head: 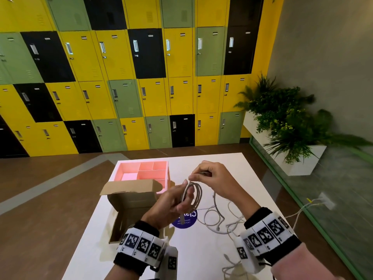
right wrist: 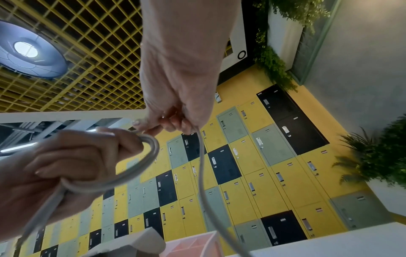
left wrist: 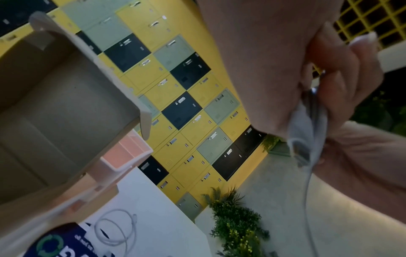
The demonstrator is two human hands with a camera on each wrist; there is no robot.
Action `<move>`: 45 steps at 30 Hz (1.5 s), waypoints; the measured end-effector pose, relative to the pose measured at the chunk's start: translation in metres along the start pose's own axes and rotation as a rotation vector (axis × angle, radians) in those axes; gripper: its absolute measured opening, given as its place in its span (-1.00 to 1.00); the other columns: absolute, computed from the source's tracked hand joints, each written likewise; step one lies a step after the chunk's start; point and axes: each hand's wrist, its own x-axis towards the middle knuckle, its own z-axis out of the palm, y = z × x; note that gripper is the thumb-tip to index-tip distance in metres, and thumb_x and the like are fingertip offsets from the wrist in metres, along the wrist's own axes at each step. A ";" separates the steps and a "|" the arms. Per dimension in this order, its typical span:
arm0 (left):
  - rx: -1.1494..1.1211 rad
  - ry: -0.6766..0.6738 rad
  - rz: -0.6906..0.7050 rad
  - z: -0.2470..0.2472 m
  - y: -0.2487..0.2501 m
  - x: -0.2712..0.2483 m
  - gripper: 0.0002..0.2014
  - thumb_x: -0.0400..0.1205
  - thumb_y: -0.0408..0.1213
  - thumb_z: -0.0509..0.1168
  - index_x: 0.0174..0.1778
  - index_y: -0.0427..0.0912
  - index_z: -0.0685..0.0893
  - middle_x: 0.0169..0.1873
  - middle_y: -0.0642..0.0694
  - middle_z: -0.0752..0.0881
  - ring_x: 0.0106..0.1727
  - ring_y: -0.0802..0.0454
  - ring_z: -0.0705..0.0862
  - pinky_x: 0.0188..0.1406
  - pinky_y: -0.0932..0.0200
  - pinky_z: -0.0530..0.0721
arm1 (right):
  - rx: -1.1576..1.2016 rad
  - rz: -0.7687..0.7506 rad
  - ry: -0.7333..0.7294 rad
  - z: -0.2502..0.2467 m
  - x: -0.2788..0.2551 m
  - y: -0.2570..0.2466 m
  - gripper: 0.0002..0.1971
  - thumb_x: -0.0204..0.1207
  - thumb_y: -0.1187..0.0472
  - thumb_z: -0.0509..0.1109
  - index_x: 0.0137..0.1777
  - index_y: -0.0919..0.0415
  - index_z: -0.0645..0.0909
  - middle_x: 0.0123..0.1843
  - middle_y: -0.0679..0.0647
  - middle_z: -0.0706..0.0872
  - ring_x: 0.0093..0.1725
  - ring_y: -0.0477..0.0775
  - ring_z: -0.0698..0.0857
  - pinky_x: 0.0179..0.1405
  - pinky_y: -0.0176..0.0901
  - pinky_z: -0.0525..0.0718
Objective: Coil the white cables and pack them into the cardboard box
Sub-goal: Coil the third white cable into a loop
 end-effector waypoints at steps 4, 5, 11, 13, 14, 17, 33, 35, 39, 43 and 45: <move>-0.239 -0.096 0.009 -0.005 0.002 0.004 -0.63 0.76 -0.11 -0.03 -0.25 -0.18 0.51 -0.64 0.03 0.47 -0.69 0.20 0.24 -0.62 0.40 0.40 | -0.142 0.029 -0.001 0.007 -0.002 0.012 -0.74 0.67 0.08 0.25 -0.04 0.20 0.72 -0.26 0.00 0.54 -0.30 -0.19 0.52 -0.24 -0.34 0.45; -0.268 -0.109 0.013 -0.006 0.003 0.005 -0.65 0.77 -0.12 -0.01 -0.25 -0.19 0.50 -0.65 0.03 0.47 -0.70 0.19 0.23 -0.63 0.40 0.42 | -0.187 0.039 -0.020 0.008 -0.003 0.014 -0.71 0.70 0.06 0.17 -0.03 0.19 0.68 -0.23 0.03 0.53 -0.25 -0.17 0.52 -0.19 -0.27 0.46; -0.292 -0.090 0.038 -0.017 0.006 0.006 -0.70 0.75 -0.11 0.11 -0.24 -0.20 0.48 -0.65 0.04 0.49 -0.71 0.18 0.23 -0.68 0.38 0.26 | -0.129 0.117 -0.220 0.016 -0.013 0.014 -0.65 0.73 -0.01 0.05 0.03 0.25 0.52 -0.33 -0.14 0.57 -0.35 -0.26 0.52 -0.34 -0.42 0.41; -0.284 -0.088 0.034 -0.018 0.005 0.006 -0.69 0.75 -0.12 0.09 -0.24 -0.19 0.50 -0.65 0.04 0.49 -0.71 0.19 0.27 -0.68 0.39 0.28 | -0.119 0.100 -0.173 0.016 -0.013 0.015 -0.67 0.74 0.01 0.05 -0.03 0.23 0.50 -0.43 -0.13 0.47 -0.44 -0.22 0.44 -0.39 -0.38 0.34; -0.275 -0.087 0.027 -0.018 0.005 0.005 -0.68 0.76 -0.13 0.06 -0.25 -0.19 0.50 -0.65 0.04 0.48 -0.71 0.20 0.28 -0.67 0.39 0.29 | -0.128 0.071 -0.130 0.015 -0.012 0.016 -0.69 0.74 0.04 0.06 -0.07 0.22 0.50 -0.42 -0.13 0.47 -0.43 -0.22 0.44 -0.38 -0.40 0.34; -0.174 -0.042 -0.018 -0.015 0.002 0.003 -0.69 0.74 -0.20 -0.01 -0.25 -0.17 0.52 -0.65 0.03 0.48 -0.72 0.22 0.33 -0.65 0.41 0.34 | -0.168 -0.075 -0.006 0.013 -0.006 0.013 -0.76 0.73 0.19 0.15 -0.09 0.24 0.59 -0.26 -0.13 0.61 -0.25 -0.27 0.57 -0.23 -0.49 0.42; 0.264 0.090 -0.028 -0.004 -0.002 0.008 -0.60 0.79 -0.10 -0.09 -0.26 -0.15 0.49 -0.56 0.00 0.44 -0.58 0.16 0.36 -0.56 0.37 0.44 | -0.090 -0.146 0.075 0.005 0.004 -0.010 -0.74 0.70 0.19 0.21 -0.13 0.27 0.65 -0.35 -0.25 0.60 -0.40 -0.17 0.49 -0.32 -0.47 0.39; 0.189 0.071 -0.025 -0.005 0.000 0.006 -0.62 0.79 -0.15 -0.07 -0.28 -0.13 0.50 -0.59 0.05 0.40 -0.62 0.19 0.30 -0.60 0.37 0.33 | -0.093 -0.103 0.106 0.002 0.004 -0.006 -0.73 0.71 0.17 0.19 -0.13 0.25 0.65 -0.47 -0.28 0.53 -0.48 -0.14 0.39 -0.42 -0.42 0.34; -0.114 -0.043 -0.027 -0.006 0.009 0.003 -0.64 0.76 -0.18 -0.05 -0.30 -0.12 0.50 -0.64 0.11 0.36 -0.66 0.20 0.14 -0.58 0.27 0.04 | -0.067 0.017 0.100 0.000 0.000 0.009 -0.69 0.73 0.12 0.15 -0.12 0.20 0.66 -0.59 -0.18 0.41 -0.55 -0.15 0.29 -0.51 -0.40 0.25; -0.416 -0.206 -0.024 -0.012 0.009 0.009 -0.57 0.79 -0.12 -0.15 -0.21 -0.20 0.52 -0.58 0.05 0.34 -0.65 0.20 0.26 -0.66 0.33 0.21 | -0.040 0.105 -0.030 0.008 -0.010 0.020 -0.67 0.75 0.10 0.06 -0.07 0.22 0.60 -0.50 0.00 0.37 -0.54 -0.18 0.30 -0.48 -0.37 0.31; -0.500 -0.245 -0.021 -0.015 0.008 0.012 -0.53 0.80 -0.11 -0.20 -0.17 -0.24 0.54 -0.55 0.02 0.39 -0.62 0.18 0.31 -0.65 0.35 0.38 | 0.005 0.134 -0.072 0.012 -0.014 0.023 -0.66 0.75 0.07 0.03 -0.04 0.22 0.57 -0.47 0.04 0.40 -0.52 -0.19 0.33 -0.46 -0.37 0.33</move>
